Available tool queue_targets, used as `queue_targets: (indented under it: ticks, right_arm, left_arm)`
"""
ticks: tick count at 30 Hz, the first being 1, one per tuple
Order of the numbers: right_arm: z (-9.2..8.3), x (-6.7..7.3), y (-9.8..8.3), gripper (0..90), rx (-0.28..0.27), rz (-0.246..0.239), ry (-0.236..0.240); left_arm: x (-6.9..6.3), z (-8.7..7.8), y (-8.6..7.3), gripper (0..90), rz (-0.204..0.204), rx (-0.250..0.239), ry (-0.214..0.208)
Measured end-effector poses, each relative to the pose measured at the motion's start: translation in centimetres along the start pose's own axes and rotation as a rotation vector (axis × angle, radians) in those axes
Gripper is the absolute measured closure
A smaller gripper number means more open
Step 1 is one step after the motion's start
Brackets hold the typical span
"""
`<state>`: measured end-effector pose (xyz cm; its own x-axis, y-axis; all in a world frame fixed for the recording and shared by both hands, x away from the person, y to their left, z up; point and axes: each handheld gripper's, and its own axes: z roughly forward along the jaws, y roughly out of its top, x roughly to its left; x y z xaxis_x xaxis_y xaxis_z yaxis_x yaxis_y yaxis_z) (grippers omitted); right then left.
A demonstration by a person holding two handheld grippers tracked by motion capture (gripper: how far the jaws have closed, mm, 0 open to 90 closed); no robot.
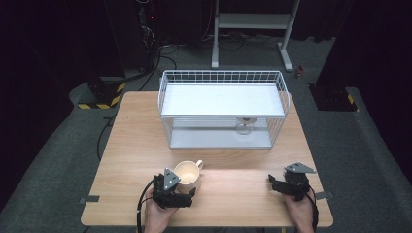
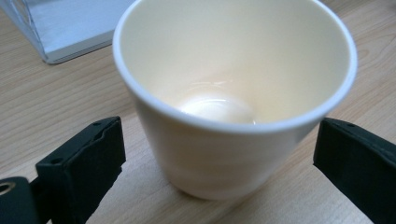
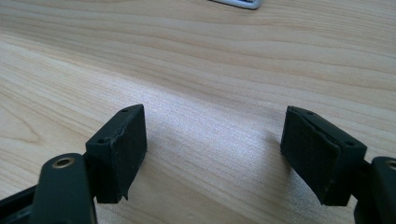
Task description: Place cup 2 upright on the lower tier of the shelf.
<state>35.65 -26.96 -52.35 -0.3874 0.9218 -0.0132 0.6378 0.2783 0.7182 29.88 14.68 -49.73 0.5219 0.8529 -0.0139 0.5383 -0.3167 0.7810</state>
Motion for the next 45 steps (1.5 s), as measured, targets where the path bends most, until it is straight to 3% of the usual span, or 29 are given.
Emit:
queue_targets:
  ticks: [16,31,45]
  right_arm:
    - [0.0,0.0,0.0,22.7,0.0,0.0,0.0]
    - [0.0,0.0,0.0,22.7,0.0,0.0,0.0]
    - [0.0,0.0,0.0,22.7,0.0,0.0,0.0]
  left_arm:
    - [-0.2,1.4,1.2,3.6,-0.002,-0.02,0.0]
    - [0.0,1.7,1.4,8.1,-0.005,-0.038,0.003]
    - [-0.1,1.8,1.6,8.8,0.026,-0.046,0.007]
